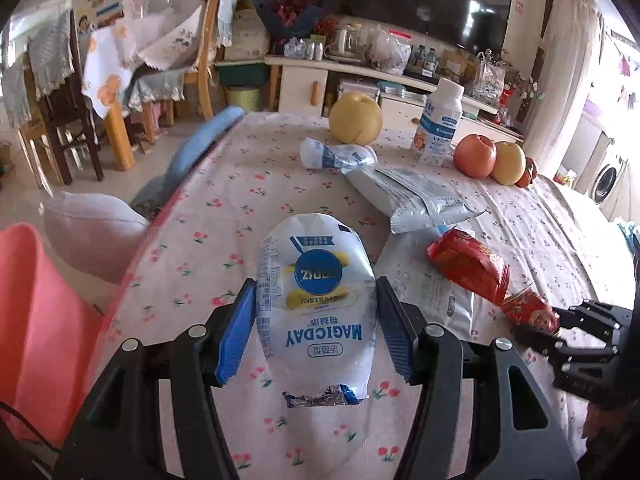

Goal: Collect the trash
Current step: 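Lift and carry both packets toward the pink bucket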

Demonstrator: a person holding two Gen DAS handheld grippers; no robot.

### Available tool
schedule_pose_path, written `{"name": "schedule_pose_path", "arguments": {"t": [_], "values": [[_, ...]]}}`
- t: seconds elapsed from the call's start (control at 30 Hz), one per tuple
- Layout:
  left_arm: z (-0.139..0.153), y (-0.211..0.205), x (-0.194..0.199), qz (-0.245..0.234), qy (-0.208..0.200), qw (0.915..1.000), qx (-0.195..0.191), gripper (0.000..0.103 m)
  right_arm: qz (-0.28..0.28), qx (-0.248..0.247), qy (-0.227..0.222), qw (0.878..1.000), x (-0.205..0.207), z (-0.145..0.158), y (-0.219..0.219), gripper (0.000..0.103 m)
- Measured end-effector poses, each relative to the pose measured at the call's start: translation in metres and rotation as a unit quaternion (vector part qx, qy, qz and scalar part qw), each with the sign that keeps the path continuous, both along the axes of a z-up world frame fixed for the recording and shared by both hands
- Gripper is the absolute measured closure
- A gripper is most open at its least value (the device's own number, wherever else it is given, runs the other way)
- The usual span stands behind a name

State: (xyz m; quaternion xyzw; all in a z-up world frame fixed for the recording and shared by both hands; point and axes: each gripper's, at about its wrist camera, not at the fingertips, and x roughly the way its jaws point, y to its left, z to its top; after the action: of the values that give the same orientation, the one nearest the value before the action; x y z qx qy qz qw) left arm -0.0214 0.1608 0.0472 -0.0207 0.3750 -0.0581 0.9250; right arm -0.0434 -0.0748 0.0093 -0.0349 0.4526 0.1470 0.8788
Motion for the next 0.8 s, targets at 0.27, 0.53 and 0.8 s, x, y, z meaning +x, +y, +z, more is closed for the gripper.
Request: {"name": "schedule_pose_path", "arguments": {"t": [0.27, 0.53, 0.8], "values": [[0.020, 0.020, -0.020, 0.023, -0.033, 0.9992, 0.008, 0.043, -0.035, 0.037, -0.032, 0.998, -0.013, 0.017, -0.014, 0.065], [0.036, 0.053, -0.031, 0.063, -0.059, 0.9962, 0.016, 0.043, -0.040, 0.070, -0.080, 0.994, -0.030, 0.051, -0.006, 0.067], [0.052, 0.094, -0.041, 0.108, -0.080, 0.9908, 0.016, 0.043, -0.009, 0.090, -0.106, 0.990, -0.037, 0.080, 0.035, 0.068]]}}
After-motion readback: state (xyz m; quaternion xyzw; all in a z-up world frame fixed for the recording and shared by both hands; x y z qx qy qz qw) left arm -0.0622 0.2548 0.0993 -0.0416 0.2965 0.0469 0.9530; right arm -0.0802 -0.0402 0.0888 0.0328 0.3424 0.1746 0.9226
